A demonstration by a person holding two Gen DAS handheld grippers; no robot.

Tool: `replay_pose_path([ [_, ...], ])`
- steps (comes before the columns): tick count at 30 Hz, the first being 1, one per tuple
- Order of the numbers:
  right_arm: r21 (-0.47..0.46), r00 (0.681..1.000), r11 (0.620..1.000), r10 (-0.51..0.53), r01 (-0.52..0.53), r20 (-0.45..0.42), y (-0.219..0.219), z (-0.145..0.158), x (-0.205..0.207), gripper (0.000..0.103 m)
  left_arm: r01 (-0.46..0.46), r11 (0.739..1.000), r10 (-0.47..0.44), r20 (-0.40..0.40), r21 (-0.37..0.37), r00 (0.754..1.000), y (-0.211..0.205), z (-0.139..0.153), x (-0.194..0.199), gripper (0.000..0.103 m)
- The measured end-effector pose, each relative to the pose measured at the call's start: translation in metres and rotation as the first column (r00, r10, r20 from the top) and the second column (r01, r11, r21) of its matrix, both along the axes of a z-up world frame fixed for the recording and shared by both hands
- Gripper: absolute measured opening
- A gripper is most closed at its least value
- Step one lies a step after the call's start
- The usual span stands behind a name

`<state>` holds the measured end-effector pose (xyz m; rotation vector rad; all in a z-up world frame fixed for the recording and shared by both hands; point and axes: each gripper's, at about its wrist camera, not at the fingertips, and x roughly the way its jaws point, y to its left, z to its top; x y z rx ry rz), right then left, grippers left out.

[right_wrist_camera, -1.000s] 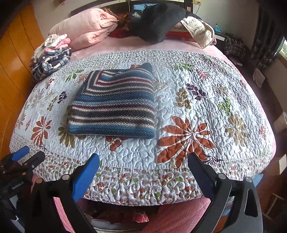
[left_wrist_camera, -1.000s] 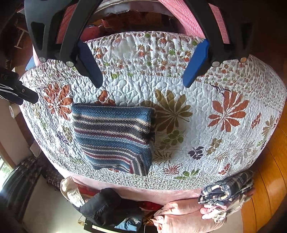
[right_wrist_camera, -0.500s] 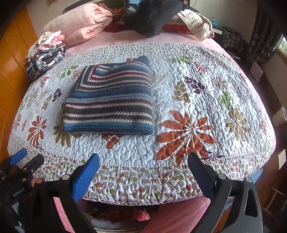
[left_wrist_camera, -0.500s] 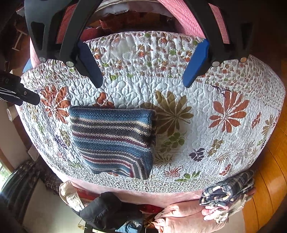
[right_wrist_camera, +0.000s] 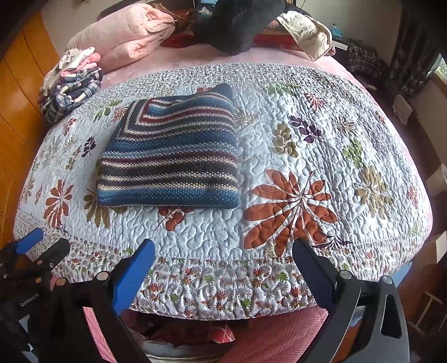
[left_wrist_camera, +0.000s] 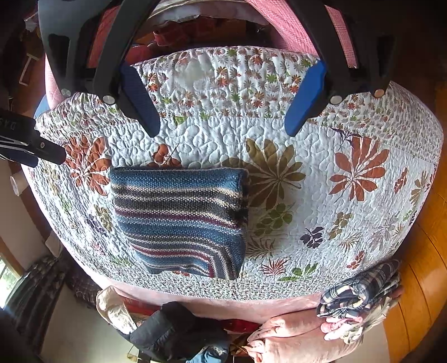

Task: Fold small clothes

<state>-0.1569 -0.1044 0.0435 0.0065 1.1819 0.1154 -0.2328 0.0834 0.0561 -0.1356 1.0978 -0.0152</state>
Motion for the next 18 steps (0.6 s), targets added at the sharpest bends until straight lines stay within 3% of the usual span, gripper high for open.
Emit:
replay_pose_path([
  [18, -0.022, 1.000, 1.000, -0.015, 0.015, 0.000, -0.0032, -0.0082, 0.0061, 0.099, 0.012, 1.000, -0.012, 0.010, -0.008, 1.000, -0.0039, 0.0041, 0.0048, 0.090],
])
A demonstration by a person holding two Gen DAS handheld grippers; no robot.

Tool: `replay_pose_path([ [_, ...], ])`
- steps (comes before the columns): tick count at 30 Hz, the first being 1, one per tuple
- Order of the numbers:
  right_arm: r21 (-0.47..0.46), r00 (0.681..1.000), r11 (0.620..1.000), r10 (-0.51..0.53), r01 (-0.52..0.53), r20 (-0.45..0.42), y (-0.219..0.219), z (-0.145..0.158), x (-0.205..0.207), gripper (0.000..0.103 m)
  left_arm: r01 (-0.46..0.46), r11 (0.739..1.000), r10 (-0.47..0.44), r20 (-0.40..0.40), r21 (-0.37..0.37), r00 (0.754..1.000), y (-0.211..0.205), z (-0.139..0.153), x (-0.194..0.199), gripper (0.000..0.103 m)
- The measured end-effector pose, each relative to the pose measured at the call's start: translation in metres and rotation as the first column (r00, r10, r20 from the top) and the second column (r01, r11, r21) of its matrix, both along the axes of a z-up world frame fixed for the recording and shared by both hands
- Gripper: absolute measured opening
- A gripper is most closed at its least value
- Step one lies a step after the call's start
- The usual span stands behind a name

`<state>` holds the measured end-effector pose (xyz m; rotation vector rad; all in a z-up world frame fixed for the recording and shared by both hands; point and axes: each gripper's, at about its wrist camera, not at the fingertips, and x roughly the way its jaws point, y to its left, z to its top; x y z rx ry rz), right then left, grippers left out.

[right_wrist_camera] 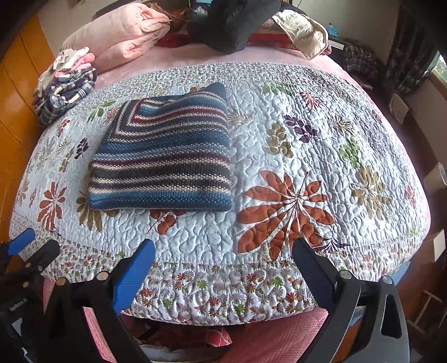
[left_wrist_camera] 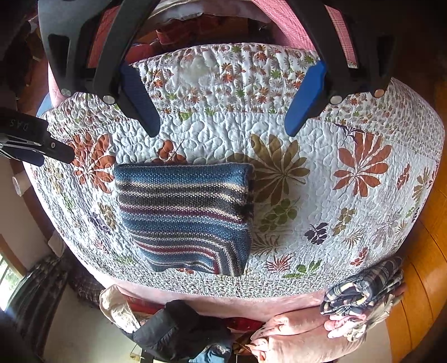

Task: Fold small clothes

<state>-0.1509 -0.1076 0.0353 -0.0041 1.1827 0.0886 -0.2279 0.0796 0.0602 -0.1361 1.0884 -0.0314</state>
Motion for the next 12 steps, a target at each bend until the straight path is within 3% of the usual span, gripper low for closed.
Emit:
replay_pose_path([
  [12, -0.001, 1.000, 1.000, -0.009, 0.009, -0.014, -0.0023, -0.0016, 0.0015, 0.099, -0.007, 1.000, 0.007, -0.010, 0.000, 1.000, 0.0021, -0.0034, 0.0005, 0.090],
])
